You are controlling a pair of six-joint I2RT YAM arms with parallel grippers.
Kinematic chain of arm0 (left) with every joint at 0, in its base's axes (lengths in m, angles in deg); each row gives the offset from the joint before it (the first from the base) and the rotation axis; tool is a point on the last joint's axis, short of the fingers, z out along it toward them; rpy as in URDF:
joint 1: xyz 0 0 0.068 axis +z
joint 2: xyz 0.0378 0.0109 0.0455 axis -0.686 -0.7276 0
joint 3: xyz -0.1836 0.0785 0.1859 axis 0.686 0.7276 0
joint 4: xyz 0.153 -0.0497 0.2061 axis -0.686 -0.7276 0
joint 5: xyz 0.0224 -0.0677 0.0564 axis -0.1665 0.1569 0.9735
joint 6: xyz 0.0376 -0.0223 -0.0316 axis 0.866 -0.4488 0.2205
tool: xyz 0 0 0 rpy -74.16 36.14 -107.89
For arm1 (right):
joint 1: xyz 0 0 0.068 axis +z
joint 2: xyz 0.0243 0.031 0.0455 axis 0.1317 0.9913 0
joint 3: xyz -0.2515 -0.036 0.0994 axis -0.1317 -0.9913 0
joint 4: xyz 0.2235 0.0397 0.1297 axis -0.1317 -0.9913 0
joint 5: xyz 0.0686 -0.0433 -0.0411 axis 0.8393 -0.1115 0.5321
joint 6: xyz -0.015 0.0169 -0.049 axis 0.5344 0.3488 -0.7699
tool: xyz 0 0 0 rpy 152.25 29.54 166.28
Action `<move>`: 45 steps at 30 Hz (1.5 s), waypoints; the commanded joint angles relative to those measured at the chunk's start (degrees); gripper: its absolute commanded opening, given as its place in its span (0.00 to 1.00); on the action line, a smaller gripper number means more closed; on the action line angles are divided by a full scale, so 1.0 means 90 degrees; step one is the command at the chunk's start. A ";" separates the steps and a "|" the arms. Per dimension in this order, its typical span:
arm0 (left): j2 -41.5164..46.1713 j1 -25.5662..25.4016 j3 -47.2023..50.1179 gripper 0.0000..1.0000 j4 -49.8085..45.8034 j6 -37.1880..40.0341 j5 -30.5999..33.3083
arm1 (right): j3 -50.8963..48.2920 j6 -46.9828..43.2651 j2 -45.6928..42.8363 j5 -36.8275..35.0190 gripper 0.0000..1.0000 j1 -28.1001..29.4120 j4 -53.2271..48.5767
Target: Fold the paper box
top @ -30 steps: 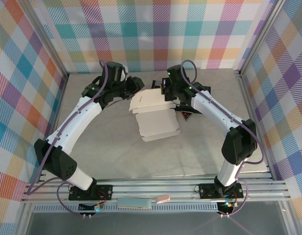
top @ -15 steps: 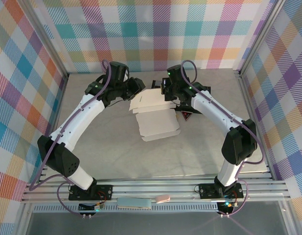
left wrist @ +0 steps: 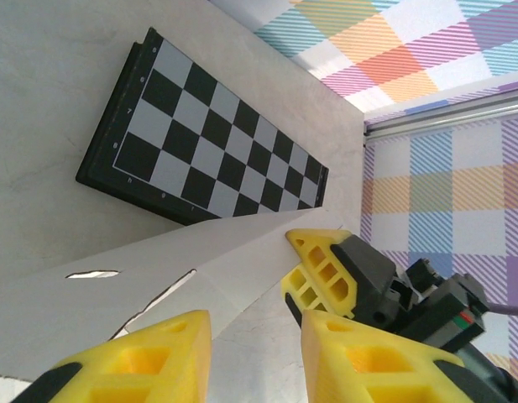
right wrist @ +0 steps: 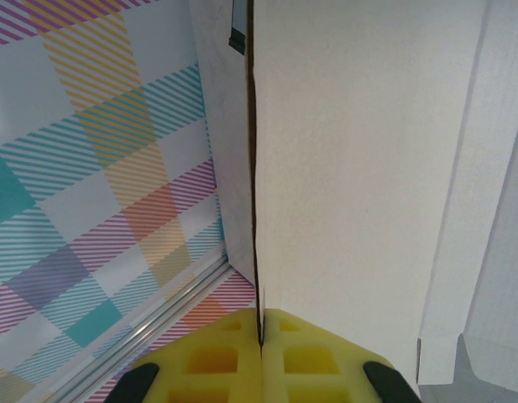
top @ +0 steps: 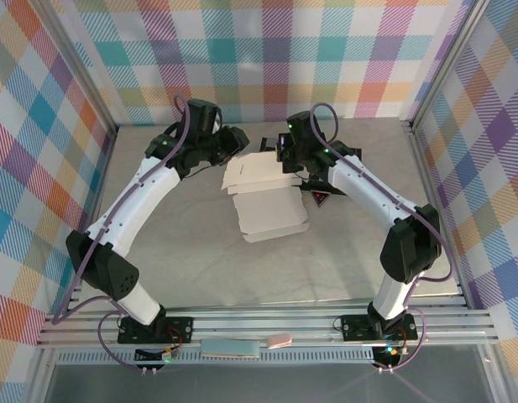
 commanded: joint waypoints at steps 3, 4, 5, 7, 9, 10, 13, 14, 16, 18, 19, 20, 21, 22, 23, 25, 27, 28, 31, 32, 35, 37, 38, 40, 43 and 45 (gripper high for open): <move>-0.0189 -0.0297 -0.0144 0.34 -0.0145 0.0002 -0.0168 | 0.0081 0.0092 -0.0216 -0.0052 0.00 -0.0017 -0.0014; -0.0196 -0.0327 -0.0136 0.34 -0.0167 0.0006 -0.0145 | 0.0078 0.0101 -0.0218 -0.0048 0.00 -0.0013 0.0000; -0.0190 -0.0356 -0.0108 0.34 -0.0177 0.0014 -0.0113 | 0.0068 0.0109 -0.0226 -0.0042 0.00 -0.0006 0.0012; -0.0170 -0.0381 -0.0034 0.34 -0.0161 0.0011 -0.0090 | 0.0068 0.0093 -0.0238 -0.0037 0.00 -0.0003 0.0010; -0.0158 -0.0408 0.0001 0.34 -0.0158 0.0019 -0.0066 | 0.0062 0.0082 -0.0246 -0.0031 0.00 -0.0012 0.0010; -0.0160 -0.0419 0.0011 0.34 -0.0142 0.0020 -0.0051 | 0.0051 0.0092 -0.0252 -0.0025 0.00 -0.0015 0.0025; -0.0169 -0.0447 0.0035 0.34 -0.0018 -0.0020 -0.0042 | 0.0036 0.0082 -0.0279 -0.0015 0.00 -0.0017 0.0026; -0.0184 -0.0458 0.0031 0.34 0.0015 -0.0020 -0.0045 | 0.0020 0.0085 -0.0280 -0.0001 0.00 -0.0004 0.0035; -0.0212 -0.0469 0.0049 0.35 0.0125 -0.0082 -0.0115 | 0.0009 0.0073 -0.0313 -0.0005 0.00 -0.0009 0.0032; -0.0131 -0.0479 -0.0046 0.34 0.0164 -0.0109 -0.0067 | -0.0036 0.0055 -0.0345 -0.0046 0.00 -0.0010 0.0020; -0.0032 -0.0479 -0.0138 0.34 0.0143 -0.0076 0.0035 | -0.0079 0.0053 -0.0369 -0.0069 0.00 -0.0016 0.0015; 0.0046 -0.0479 -0.0229 0.34 0.0087 -0.0045 0.0130 | -0.0123 0.0062 -0.0391 -0.0081 0.00 -0.0017 0.0029; 0.0152 -0.0479 -0.0333 0.35 -0.0033 0.0008 0.0255 | -0.0163 0.0072 -0.0413 -0.0092 0.00 -0.0014 0.0047; 0.0250 -0.0474 -0.0426 0.35 -0.0168 0.0088 0.0374 | -0.0176 0.0073 -0.0416 -0.0088 0.00 -0.0026 0.0034; 0.0317 -0.0469 -0.0479 0.35 -0.0287 0.0148 0.0461 | -0.0176 0.0080 -0.0412 -0.0093 0.00 -0.0016 0.0022; 0.0414 -0.0436 -0.0496 0.37 -0.0522 0.0328 0.0585 | -0.0162 0.0063 -0.0402 -0.0097 0.00 -0.0016 0.0036; 0.0406 -0.0359 -0.0428 0.37 -0.0720 0.0424 0.0634 | -0.0130 0.0062 -0.0386 -0.0080 0.00 -0.0015 0.0027; 0.0404 -0.0329 -0.0361 0.37 -0.0711 0.0463 0.0624 | -0.0128 0.0062 -0.0372 -0.0073 0.00 -0.0024 0.0027; 0.0255 -0.0313 -0.0374 0.38 -0.0685 0.0617 0.0709 | -0.0110 0.0053 -0.0362 -0.0069 0.00 -0.0013 0.0019; 0.0177 -0.0310 -0.0415 0.38 -0.0685 0.0659 0.0721 | -0.0117 0.0053 -0.0363 -0.0077 0.00 -0.0026 0.0018; -0.0097 -0.0331 -0.0532 0.38 -0.0685 0.0782 0.0711 | -0.0127 0.0070 -0.0353 -0.0050 0.00 -0.0019 0.0019; -0.0225 -0.0366 -0.0555 0.38 -0.0615 0.0820 0.0704 | -0.0127 0.0072 -0.0349 -0.0050 0.00 -0.0014 0.0019; -0.0260 -0.0385 -0.0555 0.38 -0.0549 0.0829 0.0692 | -0.0127 0.0077 -0.0350 -0.0049 0.00 -0.0020 0.0026; -0.0365 -0.0437 -0.0597 0.39 -0.0495 0.0852 0.0683 | -0.0123 0.0082 -0.0338 -0.0050 0.00 -0.0018 0.0040; -0.0491 -0.0492 -0.0670 0.39 -0.0555 0.0878 0.0703 | -0.0127 0.0102 -0.0325 -0.0040 0.00 -0.0020 0.0059; -0.0512 -0.0508 -0.0644 0.39 -0.0577 0.0860 0.0729 | -0.0110 0.0111 -0.0313 -0.0050 0.00 -0.0026 0.0059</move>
